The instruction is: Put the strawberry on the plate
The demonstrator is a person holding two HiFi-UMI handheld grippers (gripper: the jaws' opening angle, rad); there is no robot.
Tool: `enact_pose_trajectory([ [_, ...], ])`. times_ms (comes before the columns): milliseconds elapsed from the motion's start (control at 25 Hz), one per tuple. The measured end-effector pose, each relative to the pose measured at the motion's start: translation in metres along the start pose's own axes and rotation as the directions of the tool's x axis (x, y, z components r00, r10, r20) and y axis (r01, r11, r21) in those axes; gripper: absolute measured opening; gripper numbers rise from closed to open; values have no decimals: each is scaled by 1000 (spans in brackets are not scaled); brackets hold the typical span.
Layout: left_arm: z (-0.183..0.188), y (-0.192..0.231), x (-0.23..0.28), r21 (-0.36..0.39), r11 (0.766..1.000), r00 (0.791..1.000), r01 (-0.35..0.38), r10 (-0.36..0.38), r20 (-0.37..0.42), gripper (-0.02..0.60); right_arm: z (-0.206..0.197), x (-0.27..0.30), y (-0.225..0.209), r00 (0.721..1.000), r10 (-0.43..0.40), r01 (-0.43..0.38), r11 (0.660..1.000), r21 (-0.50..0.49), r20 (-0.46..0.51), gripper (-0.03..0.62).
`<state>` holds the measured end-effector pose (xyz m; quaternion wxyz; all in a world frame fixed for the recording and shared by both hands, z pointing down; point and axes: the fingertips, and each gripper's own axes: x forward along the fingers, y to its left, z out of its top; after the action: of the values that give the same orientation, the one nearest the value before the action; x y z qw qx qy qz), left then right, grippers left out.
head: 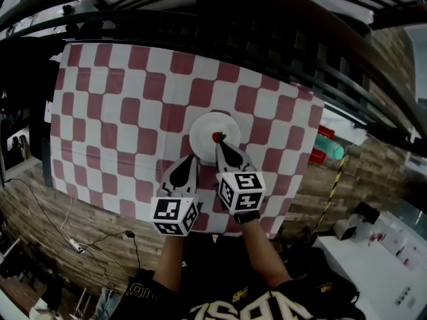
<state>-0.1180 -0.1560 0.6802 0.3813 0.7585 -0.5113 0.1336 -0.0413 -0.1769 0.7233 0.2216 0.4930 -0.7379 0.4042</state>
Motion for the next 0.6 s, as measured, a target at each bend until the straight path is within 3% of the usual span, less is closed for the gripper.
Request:
enact_pose_trajectory([
  [440, -5, 8, -11, -18, 999, 1000, -28, 29, 11, 8, -20, 11, -7, 993, -12, 10, 1000, -20, -114, 15],
  [600, -5, 6, -14, -21, 999, 999, -29, 30, 22, 9, -22, 11, -3, 991, -12, 2, 997, -72, -136, 20],
])
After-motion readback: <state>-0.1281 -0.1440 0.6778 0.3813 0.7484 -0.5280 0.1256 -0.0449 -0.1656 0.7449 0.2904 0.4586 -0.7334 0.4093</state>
